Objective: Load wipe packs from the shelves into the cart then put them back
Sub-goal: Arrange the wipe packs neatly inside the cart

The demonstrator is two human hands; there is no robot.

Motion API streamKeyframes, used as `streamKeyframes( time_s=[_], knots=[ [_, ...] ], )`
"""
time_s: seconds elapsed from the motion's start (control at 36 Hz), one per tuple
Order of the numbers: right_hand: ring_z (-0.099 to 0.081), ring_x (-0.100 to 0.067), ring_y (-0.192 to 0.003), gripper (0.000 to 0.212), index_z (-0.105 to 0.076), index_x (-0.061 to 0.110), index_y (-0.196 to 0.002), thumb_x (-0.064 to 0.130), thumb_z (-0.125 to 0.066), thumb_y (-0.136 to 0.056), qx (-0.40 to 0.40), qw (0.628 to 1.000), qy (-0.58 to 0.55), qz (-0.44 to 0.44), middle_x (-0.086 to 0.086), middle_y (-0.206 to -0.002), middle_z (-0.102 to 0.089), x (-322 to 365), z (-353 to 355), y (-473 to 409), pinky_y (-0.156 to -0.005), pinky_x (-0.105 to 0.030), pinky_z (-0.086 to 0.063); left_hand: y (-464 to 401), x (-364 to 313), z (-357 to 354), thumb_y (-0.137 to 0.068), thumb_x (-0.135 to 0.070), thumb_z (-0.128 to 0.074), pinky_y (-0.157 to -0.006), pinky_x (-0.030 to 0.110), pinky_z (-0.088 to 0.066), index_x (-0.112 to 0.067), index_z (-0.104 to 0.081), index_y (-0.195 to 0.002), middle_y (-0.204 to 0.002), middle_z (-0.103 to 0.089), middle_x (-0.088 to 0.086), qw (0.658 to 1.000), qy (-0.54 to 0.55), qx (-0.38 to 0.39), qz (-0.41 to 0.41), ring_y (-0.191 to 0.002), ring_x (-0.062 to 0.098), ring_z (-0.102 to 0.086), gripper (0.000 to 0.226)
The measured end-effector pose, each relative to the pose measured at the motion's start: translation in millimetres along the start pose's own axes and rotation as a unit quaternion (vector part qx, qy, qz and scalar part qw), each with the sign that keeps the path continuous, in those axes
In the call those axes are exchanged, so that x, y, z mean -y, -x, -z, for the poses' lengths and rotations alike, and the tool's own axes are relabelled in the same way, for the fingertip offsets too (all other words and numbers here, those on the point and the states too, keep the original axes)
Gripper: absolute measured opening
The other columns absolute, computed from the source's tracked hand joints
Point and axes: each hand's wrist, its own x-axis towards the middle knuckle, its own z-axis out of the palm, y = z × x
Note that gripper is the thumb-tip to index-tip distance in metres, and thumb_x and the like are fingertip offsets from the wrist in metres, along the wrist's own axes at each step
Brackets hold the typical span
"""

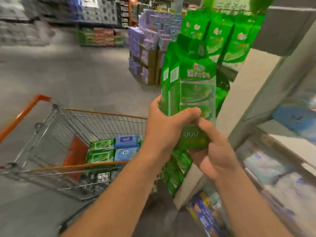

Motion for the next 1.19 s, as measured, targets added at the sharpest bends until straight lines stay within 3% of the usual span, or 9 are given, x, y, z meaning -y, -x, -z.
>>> streamKeyframes(
  time_s=[0.08, 0.28, 0.53, 0.64, 0.72, 0.81, 0.92, 1.0, 1.19],
  knots=[
    [-0.070, -0.027, -0.107, 0.033, -0.078, 0.014, -0.112, 0.027, -0.073, -0.081, -0.005, 0.998, -0.037, -0.047, -0.014, -0.117, -0.073, -38, -24, -21, -0.094, -0.042, -0.057, -18, -4, 47, -0.054, -0.018, -0.090, -0.082, 0.056, -0.062, -0.022, -0.055, -0.118, -0.106, -0.076, 0.007, 0.998, 0.035, -0.056, 0.015, -0.094, 0.029, -0.076, 0.073],
    [-0.045, -0.034, -0.142, 0.098, -0.049, 0.014, -0.148, 0.051, -0.088, -0.066, 0.024, 0.988, -0.106, -0.111, -0.016, -0.149, -0.053, -127, -78, -60, -0.123, -0.053, -0.024, -52, -9, 137, -0.064, -0.018, -0.091, -0.079, 0.049, -0.063, -0.017, -0.046, -0.131, -0.111, -0.074, 0.007, 0.986, 0.093, -0.133, 0.030, -0.092, 0.025, -0.077, 0.081],
    [-0.056, -0.033, -0.132, 0.070, -0.053, 0.007, -0.143, 0.041, -0.072, -0.085, -0.016, 0.982, -0.086, -0.169, -0.018, -0.139, -0.061, -186, -109, -113, -0.120, -0.051, -0.033, -81, 12, 200, -0.062, -0.020, -0.089, -0.081, 0.039, -0.063, -0.017, -0.047, -0.131, -0.112, -0.074, 0.003, 0.981, 0.091, -0.168, 0.028, -0.100, 0.021, -0.075, 0.081],
    [-0.054, -0.036, -0.133, 0.099, -0.056, 0.009, -0.142, 0.040, -0.094, -0.056, -0.014, 0.981, -0.071, -0.182, -0.018, -0.141, -0.060, -203, -97, -137, -0.113, -0.050, -0.040, -108, 14, 233, -0.054, -0.042, -0.089, -0.076, 0.028, -0.060, -0.009, -0.049, -0.138, -0.126, -0.069, 0.010, 0.980, 0.091, -0.176, 0.033, -0.106, 0.021, -0.073, 0.099],
    [-0.067, -0.032, -0.115, 0.078, -0.070, 0.011, -0.127, 0.031, -0.093, -0.055, -0.038, 0.973, -0.070, -0.216, -0.014, -0.129, -0.069, -216, -79, -155, -0.092, -0.043, -0.057, -133, 13, 261, -0.055, -0.053, -0.083, -0.079, 0.031, -0.056, -0.012, -0.052, -0.139, -0.128, -0.070, 0.007, 0.974, 0.098, -0.199, 0.041, -0.109, 0.018, -0.071, 0.099],
    [-0.074, -0.026, -0.095, 0.037, -0.080, 0.016, -0.103, 0.028, -0.080, -0.068, -0.067, 0.967, -0.039, -0.243, -0.011, -0.112, -0.075, -230, -59, -176, -0.084, -0.043, -0.060, -157, 20, 290, -0.068, -0.043, -0.081, -0.085, 0.033, -0.051, -0.018, -0.064, -0.121, -0.100, -0.077, -0.008, 0.974, 0.084, -0.202, 0.055, -0.087, 0.008, -0.069, 0.061],
    [-0.076, -0.025, -0.088, 0.088, -0.077, 0.010, -0.110, 0.037, -0.101, -0.031, -0.074, 0.957, 0.027, -0.279, -0.013, -0.110, -0.076, -250, -33, -210, -0.081, -0.043, -0.060, -191, 41, 326, -0.090, -0.029, -0.070, -0.075, 0.028, -0.053, -0.017, -0.066, -0.112, -0.087, -0.076, -0.009, 0.967, 0.055, -0.233, 0.092, -0.077, 0.006, -0.070, 0.026],
    [-0.076, -0.025, -0.078, 0.081, -0.064, -0.001, -0.129, 0.029, -0.089, -0.058, -0.086, 0.943, 0.063, -0.315, -0.014, -0.101, -0.077, -262, -11, -236, -0.061, -0.036, -0.064, -213, 60, 351, -0.092, -0.017, -0.070, -0.057, 0.021, -0.054, -0.013, -0.069, -0.102, -0.080, -0.077, -0.004, 0.963, 0.009, -0.215, 0.162, -0.069, 0.008, -0.072, 0.011],
    [-0.077, -0.024, -0.072, 0.066, -0.059, -0.005, -0.131, 0.018, -0.072, -0.071, -0.074, 0.915, 0.118, -0.379, -0.015, -0.095, -0.078, -298, 40, -289, -0.054, -0.032, -0.060, -249, 104, 402, -0.061, -0.048, -0.092, -0.110, 0.049, -0.047, -0.009, -0.072, -0.116, -0.117, -0.075, 0.009, 0.937, -0.112, -0.120, 0.309, -0.115, 0.027, -0.068, 0.071]
  ],
)
